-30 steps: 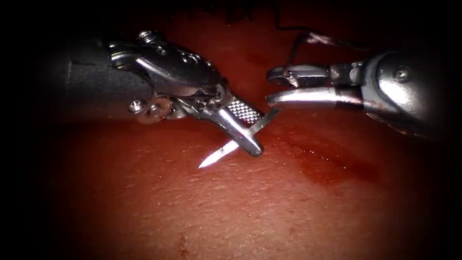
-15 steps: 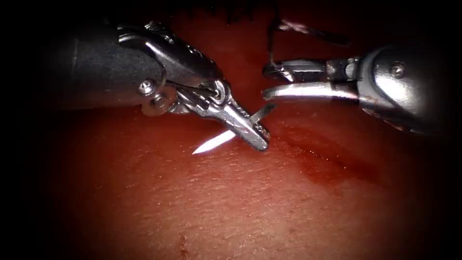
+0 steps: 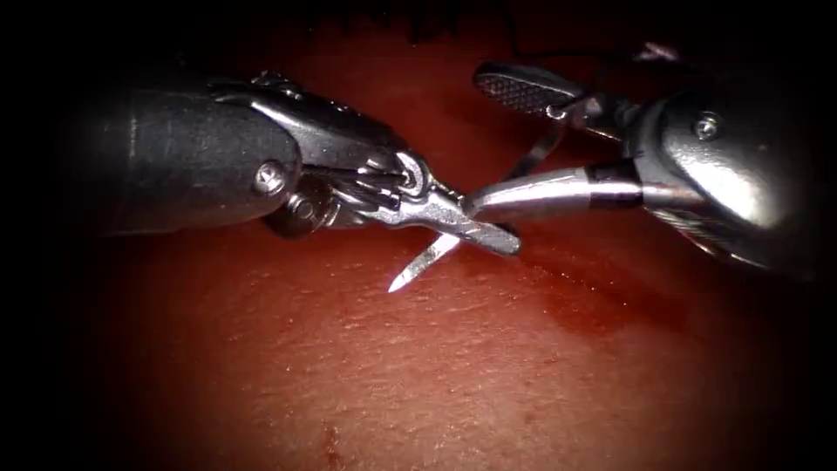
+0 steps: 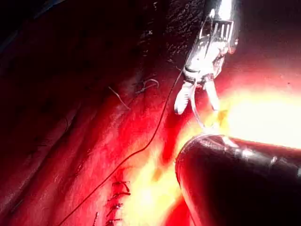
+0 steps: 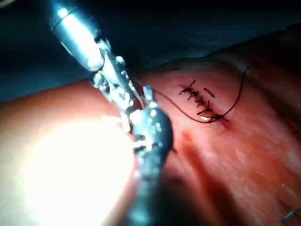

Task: Wound Closure

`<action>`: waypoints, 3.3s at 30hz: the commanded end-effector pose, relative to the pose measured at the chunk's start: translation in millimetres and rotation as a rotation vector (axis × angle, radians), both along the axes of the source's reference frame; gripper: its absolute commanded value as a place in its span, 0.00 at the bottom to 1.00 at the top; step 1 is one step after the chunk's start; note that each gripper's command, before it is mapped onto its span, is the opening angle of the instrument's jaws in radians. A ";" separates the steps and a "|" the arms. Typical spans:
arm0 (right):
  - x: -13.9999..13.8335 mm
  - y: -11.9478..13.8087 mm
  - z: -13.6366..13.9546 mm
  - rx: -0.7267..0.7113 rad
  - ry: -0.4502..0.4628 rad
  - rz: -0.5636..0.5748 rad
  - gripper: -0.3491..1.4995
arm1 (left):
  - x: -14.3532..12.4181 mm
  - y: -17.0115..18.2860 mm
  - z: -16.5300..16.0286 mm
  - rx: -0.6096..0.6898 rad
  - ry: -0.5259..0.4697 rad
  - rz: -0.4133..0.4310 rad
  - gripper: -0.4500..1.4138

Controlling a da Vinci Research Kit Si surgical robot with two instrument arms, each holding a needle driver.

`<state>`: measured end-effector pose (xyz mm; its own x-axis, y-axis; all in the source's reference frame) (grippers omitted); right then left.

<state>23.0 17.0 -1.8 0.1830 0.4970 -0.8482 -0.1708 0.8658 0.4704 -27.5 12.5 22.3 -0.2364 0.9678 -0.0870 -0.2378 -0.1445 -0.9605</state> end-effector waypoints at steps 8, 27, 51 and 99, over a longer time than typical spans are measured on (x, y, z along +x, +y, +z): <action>-1.0 0.5 -0.4 0.071 -0.117 0.186 0.68 | -0.2 -0.2 0.2 -0.001 0.021 -0.137 0.00; -0.8 -0.8 0.3 0.225 -0.102 0.375 0.58 | -0.5 -2.1 -0.3 -0.092 -0.004 -0.329 0.00; 0.6 -1.9 2.0 0.229 -0.101 0.426 0.00 | -0.6 -2.3 -0.2 -0.110 0.014 -0.383 0.00; 5.3 4.1 13.4 -0.500 -0.262 0.125 0.00 | 4.6 -4.8 4.4 -0.698 0.381 0.087 0.04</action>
<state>27.7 21.0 11.1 0.3872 0.0754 -0.9189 -0.3403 0.9380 -0.0664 -22.4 7.7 26.6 -0.4455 0.6962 -0.5629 -0.4991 -0.7151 -0.4894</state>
